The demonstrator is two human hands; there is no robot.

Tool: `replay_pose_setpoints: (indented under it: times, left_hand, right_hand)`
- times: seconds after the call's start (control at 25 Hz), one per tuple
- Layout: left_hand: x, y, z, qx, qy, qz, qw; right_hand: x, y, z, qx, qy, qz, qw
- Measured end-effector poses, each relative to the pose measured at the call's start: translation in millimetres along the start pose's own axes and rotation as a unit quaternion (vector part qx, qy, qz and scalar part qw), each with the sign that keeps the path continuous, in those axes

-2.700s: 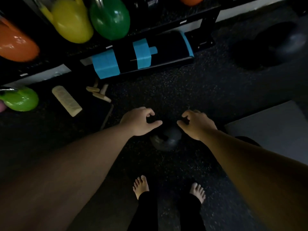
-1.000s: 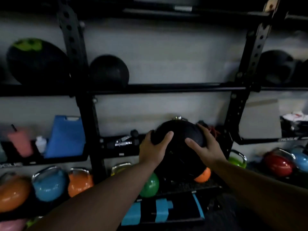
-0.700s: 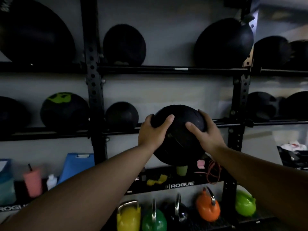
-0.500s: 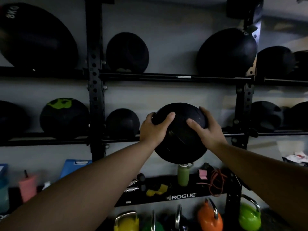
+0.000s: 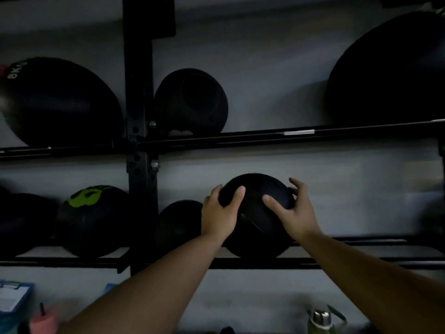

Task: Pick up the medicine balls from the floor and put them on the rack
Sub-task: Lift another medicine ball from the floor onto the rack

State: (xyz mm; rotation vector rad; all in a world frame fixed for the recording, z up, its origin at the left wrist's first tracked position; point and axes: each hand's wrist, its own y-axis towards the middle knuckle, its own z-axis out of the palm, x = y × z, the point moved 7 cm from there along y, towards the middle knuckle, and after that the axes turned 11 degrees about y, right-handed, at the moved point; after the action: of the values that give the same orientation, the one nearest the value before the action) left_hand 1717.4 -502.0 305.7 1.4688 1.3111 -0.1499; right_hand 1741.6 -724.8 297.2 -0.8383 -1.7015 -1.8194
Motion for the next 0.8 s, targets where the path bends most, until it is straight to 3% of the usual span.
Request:
replay_pose_setpoints:
  times: [0.12, 0.2, 0.4, 0.56, 0.68, 0.8]
  left_hand:
    - [21, 33, 58, 0.05, 0.214, 0.143, 0.965]
    - [37, 49, 87, 0.069, 0.279, 0.16, 0.944]
    - [56, 108, 135, 0.065, 0.291, 0.161, 0.941]
    - [71, 131, 149, 0.026, 0.256, 0.151, 0.954]
    - [72, 127, 145, 0.014, 0.226, 0.157, 0.961]
    - [62, 108, 137, 0.042, 0.239, 0.17, 0.955]
  right_hand:
    - [-71, 33, 53, 0.089, -0.161, 0.007, 0.983]
    - [-101, 50, 71, 0.104, -0.208, -0.014, 0.972]
    - [-164, 103, 61, 0.073, -0.073, 0.012, 0.995]
    - [-185, 120, 62, 0.035, -0.042, 0.016, 0.998]
    - [-188, 119, 60, 0.01, -0.064, 0.021, 0.998]
    - [-172, 102, 55, -0.005, -0.191, 0.006, 0.981]
